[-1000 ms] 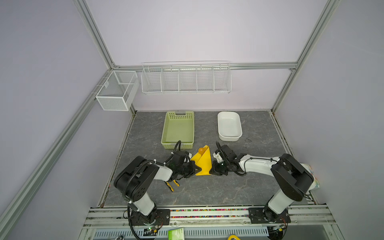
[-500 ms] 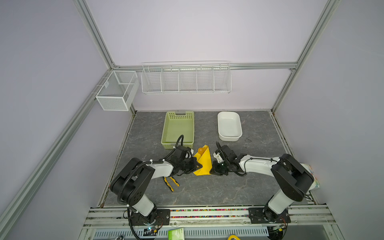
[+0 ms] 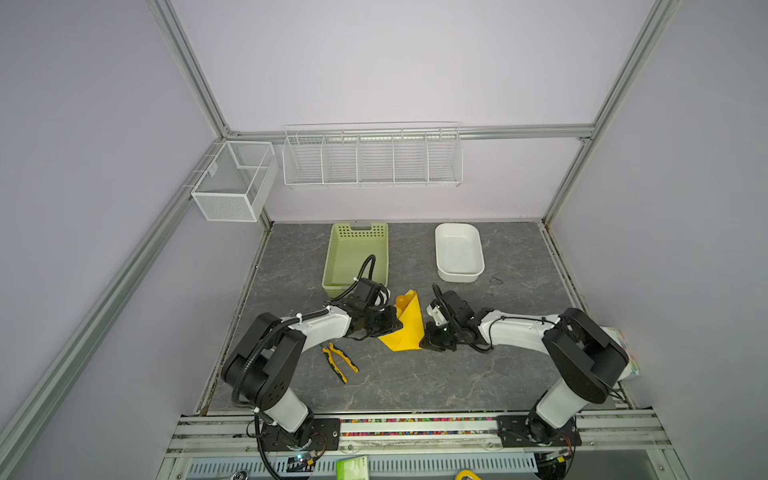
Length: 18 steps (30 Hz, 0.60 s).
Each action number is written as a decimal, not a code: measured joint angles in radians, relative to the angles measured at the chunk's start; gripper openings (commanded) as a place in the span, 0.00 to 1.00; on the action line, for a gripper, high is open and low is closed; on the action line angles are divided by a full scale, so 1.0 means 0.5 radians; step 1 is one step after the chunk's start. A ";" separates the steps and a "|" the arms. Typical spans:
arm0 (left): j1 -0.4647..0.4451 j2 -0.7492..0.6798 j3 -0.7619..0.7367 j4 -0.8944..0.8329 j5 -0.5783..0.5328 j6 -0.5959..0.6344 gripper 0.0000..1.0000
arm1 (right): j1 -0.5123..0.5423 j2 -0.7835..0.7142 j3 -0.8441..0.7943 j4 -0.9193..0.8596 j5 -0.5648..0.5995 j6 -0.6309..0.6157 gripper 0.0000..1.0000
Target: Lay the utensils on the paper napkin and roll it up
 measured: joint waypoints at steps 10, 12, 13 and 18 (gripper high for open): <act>0.000 0.141 -0.001 0.000 0.008 0.054 0.02 | 0.014 -0.017 -0.001 -0.012 0.036 0.029 0.08; 0.000 0.145 -0.001 0.007 0.012 0.070 0.01 | 0.014 -0.026 0.003 -0.029 0.040 0.029 0.08; 0.000 0.146 -0.001 0.008 0.014 0.079 0.01 | 0.012 -0.027 0.009 -0.037 0.042 0.029 0.08; 0.000 0.147 -0.001 0.007 0.014 0.115 0.00 | -0.005 -0.028 0.082 -0.082 0.045 0.023 0.08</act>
